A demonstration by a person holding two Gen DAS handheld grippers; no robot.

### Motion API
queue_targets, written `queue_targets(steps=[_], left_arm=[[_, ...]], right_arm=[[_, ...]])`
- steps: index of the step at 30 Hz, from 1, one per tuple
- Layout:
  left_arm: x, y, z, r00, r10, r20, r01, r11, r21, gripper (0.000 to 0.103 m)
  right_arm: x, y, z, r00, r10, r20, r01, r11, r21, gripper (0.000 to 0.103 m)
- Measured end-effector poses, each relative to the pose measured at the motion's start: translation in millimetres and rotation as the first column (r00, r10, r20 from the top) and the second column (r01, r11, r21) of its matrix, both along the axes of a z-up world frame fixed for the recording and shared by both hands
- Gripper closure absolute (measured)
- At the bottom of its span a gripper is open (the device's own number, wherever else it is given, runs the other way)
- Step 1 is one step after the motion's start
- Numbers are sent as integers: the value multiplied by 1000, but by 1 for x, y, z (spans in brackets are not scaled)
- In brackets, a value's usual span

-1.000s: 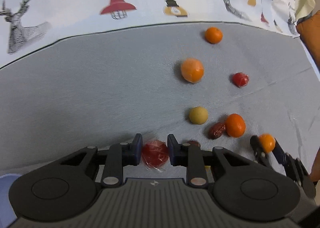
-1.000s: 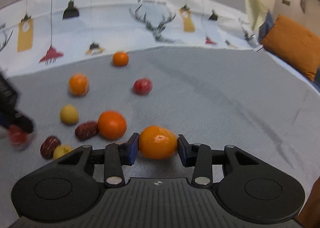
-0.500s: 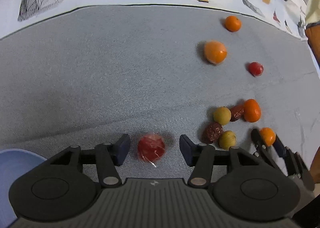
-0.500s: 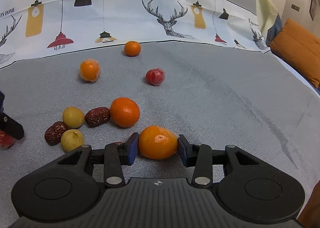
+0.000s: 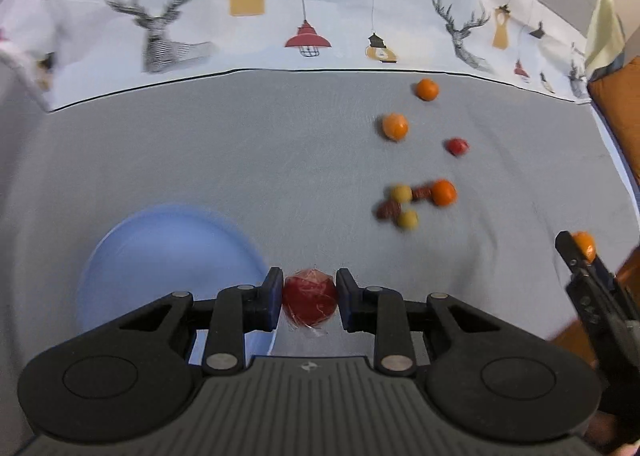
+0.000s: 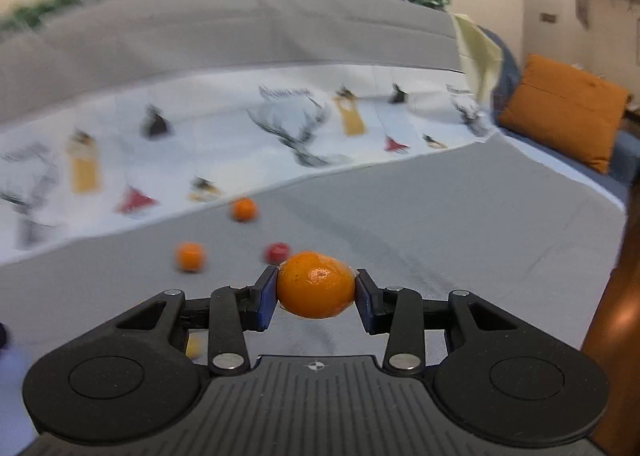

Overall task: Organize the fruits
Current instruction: 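Carry the tangerine in the right tool while the left tool carries the red fruit over the blue plate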

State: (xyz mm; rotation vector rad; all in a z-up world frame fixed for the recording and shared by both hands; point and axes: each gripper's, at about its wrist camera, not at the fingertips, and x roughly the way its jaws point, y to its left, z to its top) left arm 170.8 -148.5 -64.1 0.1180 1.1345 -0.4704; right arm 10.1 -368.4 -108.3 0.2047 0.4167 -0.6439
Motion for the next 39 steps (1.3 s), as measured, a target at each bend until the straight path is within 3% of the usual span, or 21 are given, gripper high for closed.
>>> queue_targets(steps=[6, 15, 26, 39], left_arm=[[-77, 62, 29, 999, 27, 30, -26, 1000, -17, 72], [-146, 125, 52, 993, 70, 97, -68, 997, -29, 72], [-172, 166, 62, 982, 150, 118, -143, 988, -64, 72], [-170, 165, 68, 980, 143, 135, -135, 988, -69, 72]], right_arm=[[-89, 71, 53, 974, 225, 33, -227, 971, 76, 61], [-139, 172, 70, 903, 428, 37, -428, 904, -25, 61], [-155, 205, 86, 858, 511, 42, -504, 856, -118, 61], [-157, 205, 87, 864, 502, 43, -494, 862, -116, 61]])
